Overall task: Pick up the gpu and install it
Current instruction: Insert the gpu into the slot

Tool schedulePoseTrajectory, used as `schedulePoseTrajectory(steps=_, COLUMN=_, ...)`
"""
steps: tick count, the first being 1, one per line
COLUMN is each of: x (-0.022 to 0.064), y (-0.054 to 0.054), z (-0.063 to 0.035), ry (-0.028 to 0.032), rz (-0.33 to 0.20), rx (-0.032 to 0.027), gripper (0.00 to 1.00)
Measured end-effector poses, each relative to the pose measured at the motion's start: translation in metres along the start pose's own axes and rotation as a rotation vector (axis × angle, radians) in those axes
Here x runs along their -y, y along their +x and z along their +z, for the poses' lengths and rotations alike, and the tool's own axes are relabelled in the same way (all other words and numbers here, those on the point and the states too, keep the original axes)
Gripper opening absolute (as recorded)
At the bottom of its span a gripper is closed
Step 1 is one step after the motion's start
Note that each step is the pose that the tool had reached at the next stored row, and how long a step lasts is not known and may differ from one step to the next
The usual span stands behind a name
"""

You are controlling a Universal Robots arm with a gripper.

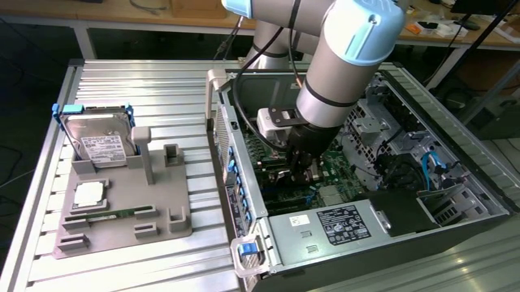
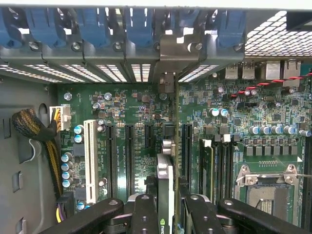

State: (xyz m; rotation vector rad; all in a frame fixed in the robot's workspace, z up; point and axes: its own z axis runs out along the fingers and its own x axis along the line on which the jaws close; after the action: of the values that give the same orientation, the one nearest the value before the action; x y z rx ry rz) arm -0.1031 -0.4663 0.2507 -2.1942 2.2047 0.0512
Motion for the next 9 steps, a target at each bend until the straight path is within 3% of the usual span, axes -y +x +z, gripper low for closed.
schedulePoseTrajectory(steps=9, x=-0.0003, y=0.0002, z=0.0063, ry=0.0007, rz=0.000, rx=-0.0003, gripper=0.27)
